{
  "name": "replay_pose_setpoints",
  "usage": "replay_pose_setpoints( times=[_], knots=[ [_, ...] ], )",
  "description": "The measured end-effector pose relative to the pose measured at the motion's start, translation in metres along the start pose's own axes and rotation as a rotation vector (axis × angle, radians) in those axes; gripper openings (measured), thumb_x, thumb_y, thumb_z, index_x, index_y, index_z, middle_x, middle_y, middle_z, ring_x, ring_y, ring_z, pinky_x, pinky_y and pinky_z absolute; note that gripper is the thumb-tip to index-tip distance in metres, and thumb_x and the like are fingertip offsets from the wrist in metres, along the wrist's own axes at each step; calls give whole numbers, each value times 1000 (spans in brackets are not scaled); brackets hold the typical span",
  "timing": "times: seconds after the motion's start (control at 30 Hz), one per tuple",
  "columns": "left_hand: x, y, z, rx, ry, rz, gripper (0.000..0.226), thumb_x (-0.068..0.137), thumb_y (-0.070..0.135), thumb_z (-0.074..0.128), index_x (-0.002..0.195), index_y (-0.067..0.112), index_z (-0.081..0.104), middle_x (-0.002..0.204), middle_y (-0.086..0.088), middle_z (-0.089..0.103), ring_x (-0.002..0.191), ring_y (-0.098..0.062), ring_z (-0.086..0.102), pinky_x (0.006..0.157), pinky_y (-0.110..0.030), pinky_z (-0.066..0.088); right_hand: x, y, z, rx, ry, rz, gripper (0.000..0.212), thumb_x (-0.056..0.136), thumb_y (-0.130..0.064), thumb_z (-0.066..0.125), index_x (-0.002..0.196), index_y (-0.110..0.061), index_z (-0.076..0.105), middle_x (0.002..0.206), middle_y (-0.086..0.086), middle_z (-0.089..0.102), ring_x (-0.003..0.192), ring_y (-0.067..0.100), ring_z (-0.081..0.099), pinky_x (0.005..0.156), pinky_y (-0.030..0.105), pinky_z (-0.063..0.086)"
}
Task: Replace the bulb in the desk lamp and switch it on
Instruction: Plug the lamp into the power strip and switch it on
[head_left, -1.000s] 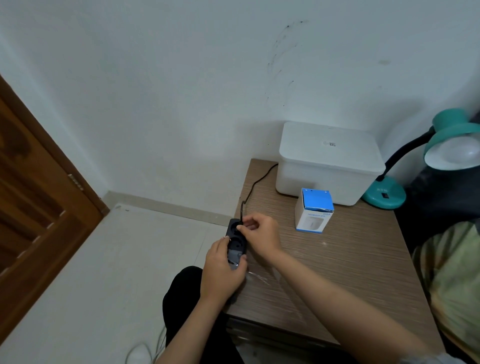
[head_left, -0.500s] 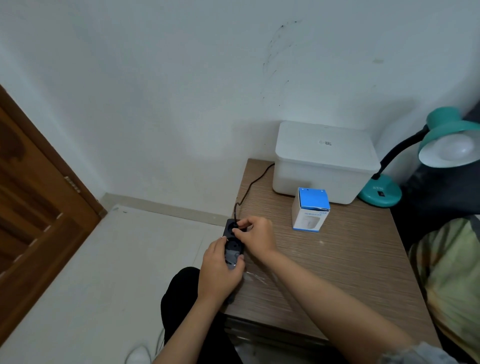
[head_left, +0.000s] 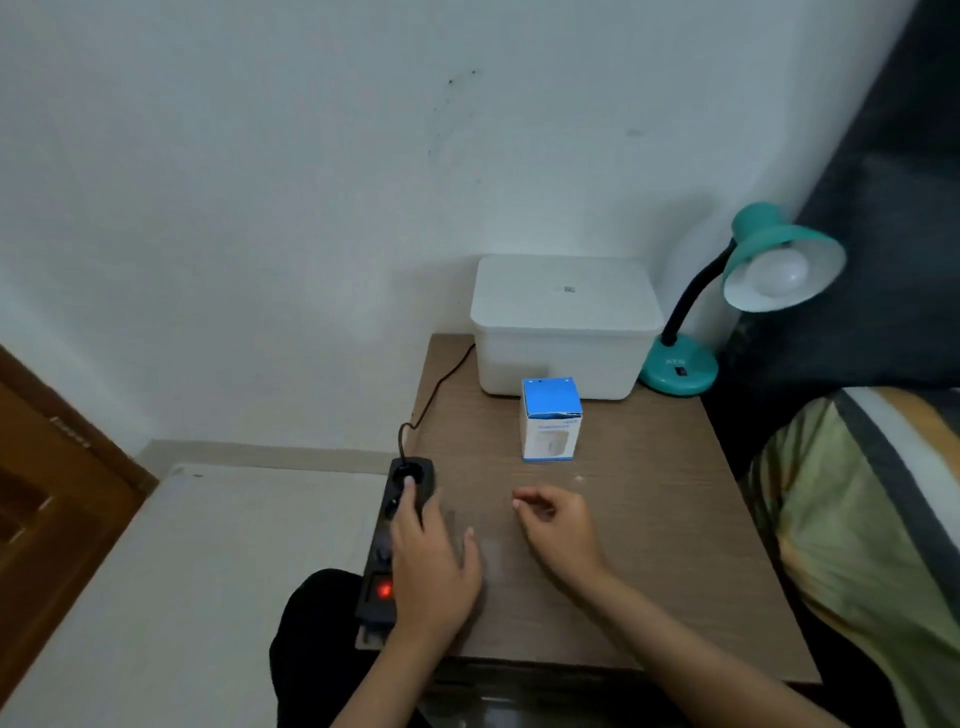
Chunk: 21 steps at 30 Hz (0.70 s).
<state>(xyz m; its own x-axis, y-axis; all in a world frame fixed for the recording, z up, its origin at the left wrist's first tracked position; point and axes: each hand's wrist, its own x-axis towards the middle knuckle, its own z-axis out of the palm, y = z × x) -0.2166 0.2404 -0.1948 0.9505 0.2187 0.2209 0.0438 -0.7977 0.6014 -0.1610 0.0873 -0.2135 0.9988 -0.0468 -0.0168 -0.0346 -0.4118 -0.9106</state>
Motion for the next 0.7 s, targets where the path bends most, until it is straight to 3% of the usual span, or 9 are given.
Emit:
replay_pose_setpoints(
  times=[0.17, 0.27, 0.33, 0.47, 0.57, 0.7],
  knots=[
    [-11, 51, 55, -151, -184, 168, 46, 81, 39, 48, 119, 14, 53, 139, -6, 43, 124, -18, 39, 104, -27, 32, 10, 38, -68, -72, 216, 19, 15, 81, -9, 69, 95, -12, 73, 89, 1, 71, 82, 12, 68, 82, 36, 57],
    [2, 80, 90, -190, -308, 276, 47, 83, 39, 45, 119, 11, 56, 133, -7, 49, 123, -20, 44, 104, -37, 41, 29, 51, -104, -152, 356, -3, 19, 81, -9, 68, 99, -7, 71, 92, 6, 70, 83, 16, 67, 83, 35, 56],
    [15, 97, 113, -158, -414, 338, 48, 86, 38, 46, 125, 12, 52, 135, -6, 47, 126, -19, 41, 107, -39, 38, 44, 57, -123, -227, 400, 11, 24, 83, -12, 66, 107, -7, 68, 101, 8, 69, 93, 19, 65, 88, 29, 51],
    [48, 124, 153, -31, -483, 401, 59, 84, 47, 36, 131, 13, 47, 145, -7, 40, 133, -24, 37, 112, -46, 29, 81, 68, -154, -299, 388, 33, 37, 86, -14, 61, 121, -3, 60, 119, 14, 64, 111, 26, 60, 97, 29, 43],
    [73, 137, 169, 97, -512, 426, 59, 90, 45, 39, 140, 15, 35, 154, -5, 26, 141, -22, 24, 116, -48, 16, 107, 75, -167, -298, 341, -10, 46, 86, -12, 60, 131, -3, 51, 132, 14, 57, 124, 25, 52, 103, 22, 34],
    [90, 138, 180, 213, -488, 450, 65, 91, 50, 35, 146, 19, 21, 158, -1, 11, 145, -18, 8, 115, -50, 6, 139, 86, -170, -430, 244, -4, 58, 87, -16, 57, 141, -7, 37, 148, 14, 39, 140, 25, 32, 116, 29, 22]
  ],
)
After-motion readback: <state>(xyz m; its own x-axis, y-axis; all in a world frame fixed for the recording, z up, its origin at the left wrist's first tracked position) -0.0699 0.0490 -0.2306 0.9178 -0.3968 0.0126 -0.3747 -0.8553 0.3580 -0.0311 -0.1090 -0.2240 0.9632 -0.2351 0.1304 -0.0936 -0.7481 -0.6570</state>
